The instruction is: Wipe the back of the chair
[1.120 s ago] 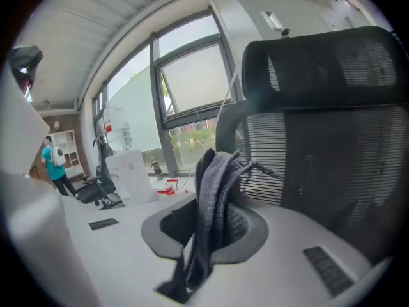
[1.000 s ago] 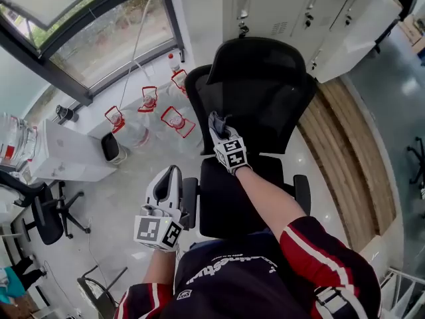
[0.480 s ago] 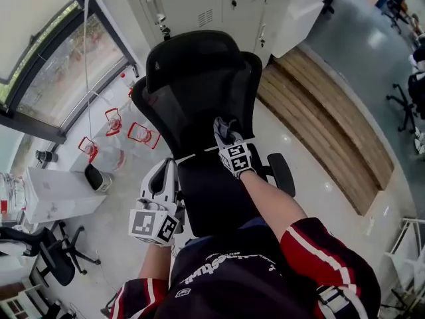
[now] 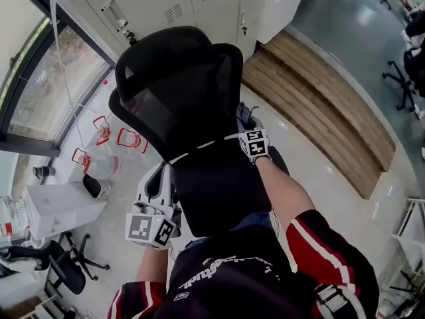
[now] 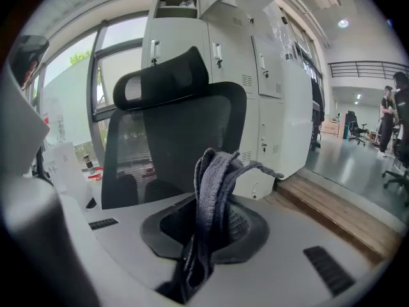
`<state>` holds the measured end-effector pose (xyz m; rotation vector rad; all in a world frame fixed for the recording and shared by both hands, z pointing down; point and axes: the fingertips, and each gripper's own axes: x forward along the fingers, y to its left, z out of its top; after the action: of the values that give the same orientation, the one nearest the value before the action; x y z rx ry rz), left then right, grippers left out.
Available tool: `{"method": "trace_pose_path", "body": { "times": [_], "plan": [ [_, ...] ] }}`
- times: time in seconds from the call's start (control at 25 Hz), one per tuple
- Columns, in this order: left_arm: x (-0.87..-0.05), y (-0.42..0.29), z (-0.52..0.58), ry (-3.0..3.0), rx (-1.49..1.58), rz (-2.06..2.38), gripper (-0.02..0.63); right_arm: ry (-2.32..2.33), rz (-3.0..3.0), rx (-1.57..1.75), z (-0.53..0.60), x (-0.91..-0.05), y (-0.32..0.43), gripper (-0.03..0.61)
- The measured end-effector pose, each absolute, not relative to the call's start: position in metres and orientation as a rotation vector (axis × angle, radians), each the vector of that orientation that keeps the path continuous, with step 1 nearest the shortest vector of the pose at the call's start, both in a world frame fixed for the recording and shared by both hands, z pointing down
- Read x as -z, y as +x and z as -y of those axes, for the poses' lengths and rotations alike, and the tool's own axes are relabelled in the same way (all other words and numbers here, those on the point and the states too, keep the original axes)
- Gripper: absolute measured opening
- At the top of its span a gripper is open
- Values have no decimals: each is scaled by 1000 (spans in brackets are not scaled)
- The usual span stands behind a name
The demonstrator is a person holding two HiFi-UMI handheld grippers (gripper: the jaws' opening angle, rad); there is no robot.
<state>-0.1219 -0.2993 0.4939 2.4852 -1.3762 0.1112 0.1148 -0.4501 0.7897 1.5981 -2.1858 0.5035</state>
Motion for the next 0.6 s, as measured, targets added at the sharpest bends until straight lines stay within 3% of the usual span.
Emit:
{"method": "trace_pose_path", "body": {
  "times": [0.32, 0.6],
  "plan": [
    [-516, -140, 311, 2426, -174, 1458, 26, 1614, 2147, -544, 483, -829, 130, 66],
    [-532, -169, 302, 2356, -212, 1535, 26, 1521, 2185, -493, 494, -845, 92, 66]
  ]
}}
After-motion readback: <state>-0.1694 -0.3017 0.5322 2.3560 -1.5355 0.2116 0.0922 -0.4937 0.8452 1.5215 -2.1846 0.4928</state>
